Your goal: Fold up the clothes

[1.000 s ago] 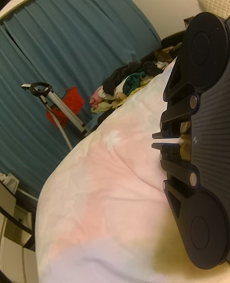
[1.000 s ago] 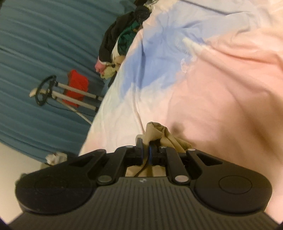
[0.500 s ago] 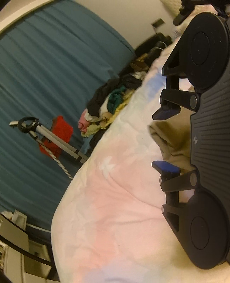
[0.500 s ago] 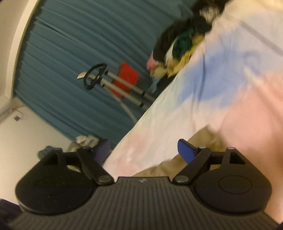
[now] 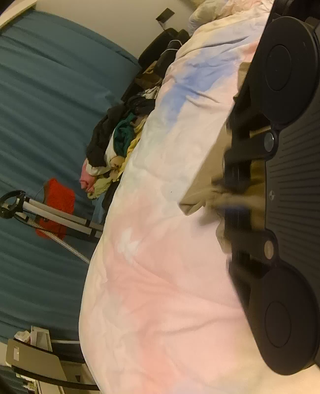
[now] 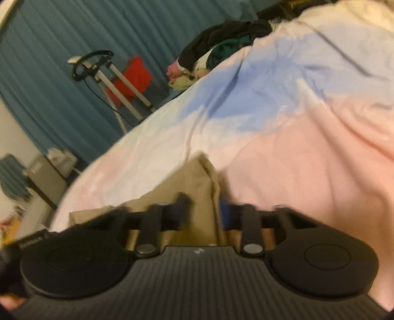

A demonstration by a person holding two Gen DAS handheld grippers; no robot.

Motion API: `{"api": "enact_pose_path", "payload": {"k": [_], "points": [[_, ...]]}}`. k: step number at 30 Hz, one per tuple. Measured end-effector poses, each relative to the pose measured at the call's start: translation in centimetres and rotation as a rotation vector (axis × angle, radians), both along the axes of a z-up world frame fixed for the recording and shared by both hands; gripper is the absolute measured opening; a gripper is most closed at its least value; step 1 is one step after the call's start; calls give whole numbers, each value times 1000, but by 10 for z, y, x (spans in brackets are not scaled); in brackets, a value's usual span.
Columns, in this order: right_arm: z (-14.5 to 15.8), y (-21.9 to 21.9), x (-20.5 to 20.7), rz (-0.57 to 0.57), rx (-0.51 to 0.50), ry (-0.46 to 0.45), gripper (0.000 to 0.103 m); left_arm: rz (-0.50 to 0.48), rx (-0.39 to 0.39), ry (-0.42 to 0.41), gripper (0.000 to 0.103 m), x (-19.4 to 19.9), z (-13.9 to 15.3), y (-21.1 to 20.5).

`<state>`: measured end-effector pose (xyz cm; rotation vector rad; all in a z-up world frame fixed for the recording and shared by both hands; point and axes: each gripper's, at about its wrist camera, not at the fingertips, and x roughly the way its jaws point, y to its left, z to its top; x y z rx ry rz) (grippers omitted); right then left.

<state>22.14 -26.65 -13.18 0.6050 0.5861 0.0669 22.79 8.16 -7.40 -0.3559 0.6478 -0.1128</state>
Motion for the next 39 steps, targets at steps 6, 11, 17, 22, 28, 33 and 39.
{"api": "enact_pose_path", "payload": {"k": [6,11,17,22,28,33,39], "points": [[9,8,0,-15,-77,-35,15,48,-95,-136,6,-21,25,7],[15,18,8,-17,-154,-33,17,47,5,-66,8,-8,12,-2],[36,30,3,-24,-228,-69,50,64,39,-47,48,-12,18,-3],[65,56,-22,34,-341,-249,86,49,106,-153,82,-35,40,-14],[47,63,-13,98,-340,-189,69,-39,182,-105,81,-30,22,-38],[22,63,1,126,-323,-84,61,-71,246,-13,77,-16,-6,-48],[23,67,-8,135,-329,-61,61,-63,221,-19,77,-22,-5,-42]]}}
